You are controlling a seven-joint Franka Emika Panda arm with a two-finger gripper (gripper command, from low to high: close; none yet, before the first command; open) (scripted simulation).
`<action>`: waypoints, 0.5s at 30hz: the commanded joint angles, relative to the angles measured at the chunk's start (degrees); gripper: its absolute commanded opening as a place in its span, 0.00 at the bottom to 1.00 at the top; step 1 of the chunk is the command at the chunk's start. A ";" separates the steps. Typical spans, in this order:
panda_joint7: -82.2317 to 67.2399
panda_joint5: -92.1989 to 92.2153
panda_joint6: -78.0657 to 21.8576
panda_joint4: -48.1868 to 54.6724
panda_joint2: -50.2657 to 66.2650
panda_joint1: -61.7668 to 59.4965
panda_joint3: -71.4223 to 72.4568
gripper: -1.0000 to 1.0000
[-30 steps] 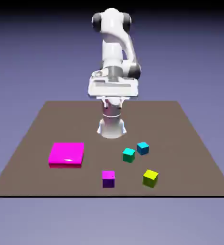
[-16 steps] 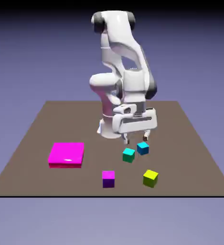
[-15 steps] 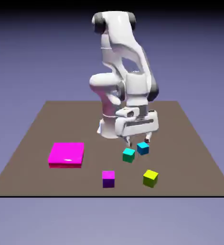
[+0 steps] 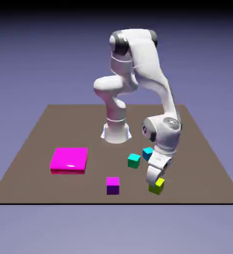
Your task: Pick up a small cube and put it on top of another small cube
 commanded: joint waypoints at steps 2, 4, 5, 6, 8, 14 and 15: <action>0.00 0.00 0.00 0.00 0.00 0.00 0.00 0.00; -0.29 0.32 -3.75 -0.40 -4.14 -0.03 0.28 0.00; -0.44 0.48 -5.63 -0.60 -6.22 -0.05 0.42 0.00; -0.59 0.64 -7.51 -0.80 -8.29 -0.06 0.56 0.00; -4.01 0.55 -9.05 -1.97 -11.28 -1.57 -0.80 0.00; -18.96 -0.33 -10.36 -6.66 -18.50 -8.33 -7.33 0.00; -21.45 -0.48 -10.58 -7.45 -19.71 -9.46 -8.42 0.00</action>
